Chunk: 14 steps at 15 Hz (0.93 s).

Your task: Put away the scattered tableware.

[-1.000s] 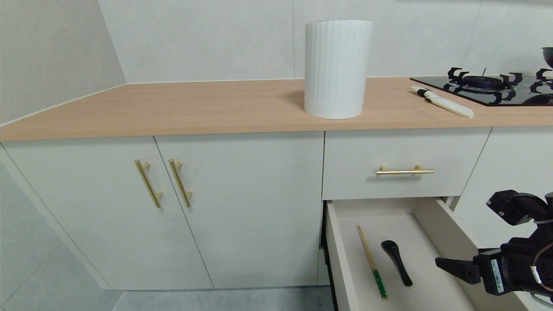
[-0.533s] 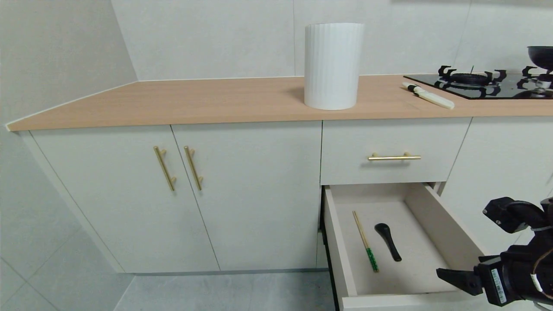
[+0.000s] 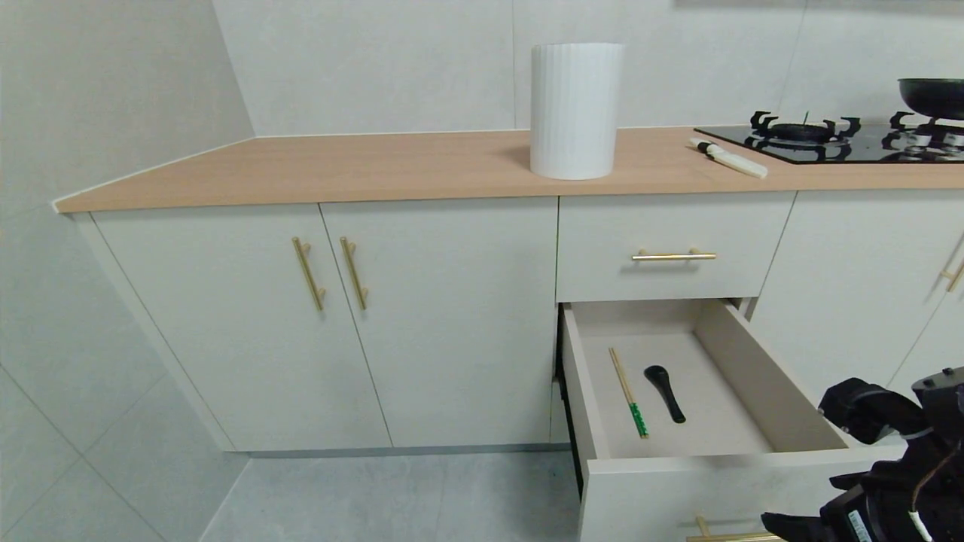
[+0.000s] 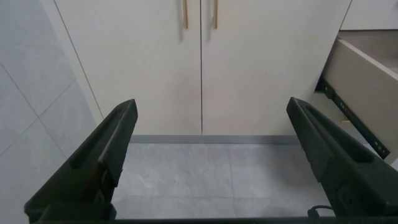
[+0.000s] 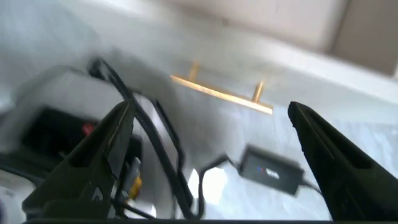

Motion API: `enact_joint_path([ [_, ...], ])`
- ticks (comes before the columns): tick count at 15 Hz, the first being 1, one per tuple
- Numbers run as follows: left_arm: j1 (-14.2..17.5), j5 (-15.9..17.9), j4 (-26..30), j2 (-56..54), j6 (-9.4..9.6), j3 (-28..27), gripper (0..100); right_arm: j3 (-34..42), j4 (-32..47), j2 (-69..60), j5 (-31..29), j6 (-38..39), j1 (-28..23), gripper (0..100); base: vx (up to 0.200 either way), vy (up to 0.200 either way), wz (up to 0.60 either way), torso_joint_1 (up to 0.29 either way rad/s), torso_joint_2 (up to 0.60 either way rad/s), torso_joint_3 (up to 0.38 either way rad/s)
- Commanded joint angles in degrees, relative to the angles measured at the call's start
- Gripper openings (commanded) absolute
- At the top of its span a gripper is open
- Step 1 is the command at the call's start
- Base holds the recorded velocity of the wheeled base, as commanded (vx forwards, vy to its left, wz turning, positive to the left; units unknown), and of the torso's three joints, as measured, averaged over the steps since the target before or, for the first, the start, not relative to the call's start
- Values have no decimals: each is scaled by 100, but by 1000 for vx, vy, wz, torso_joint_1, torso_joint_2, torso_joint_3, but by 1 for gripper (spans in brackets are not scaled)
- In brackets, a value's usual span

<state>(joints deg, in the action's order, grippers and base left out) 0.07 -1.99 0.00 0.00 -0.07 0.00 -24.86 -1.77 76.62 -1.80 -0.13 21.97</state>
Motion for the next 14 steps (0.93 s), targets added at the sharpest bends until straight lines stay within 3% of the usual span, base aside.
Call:
enact_joint_path([
  [1,1,-3,0,9,-1,0,100,104,1,248,5,-13,176,100,0,0,0,0,0,0],
  [6,1,-3,0,0,-1,0,100,130,-43,635,5,-4,203,100,0,0,0,0,0,0],
  [10,1,-3,0,9,-1,0,100,-107,-69,1285,-74,444,159,100,0,0,0,0,0,0],
  [14,1,-3,0,0,-1,0,100,-309,-298,1883,-567,954,159,100,0,0,0,0,0,0],
])
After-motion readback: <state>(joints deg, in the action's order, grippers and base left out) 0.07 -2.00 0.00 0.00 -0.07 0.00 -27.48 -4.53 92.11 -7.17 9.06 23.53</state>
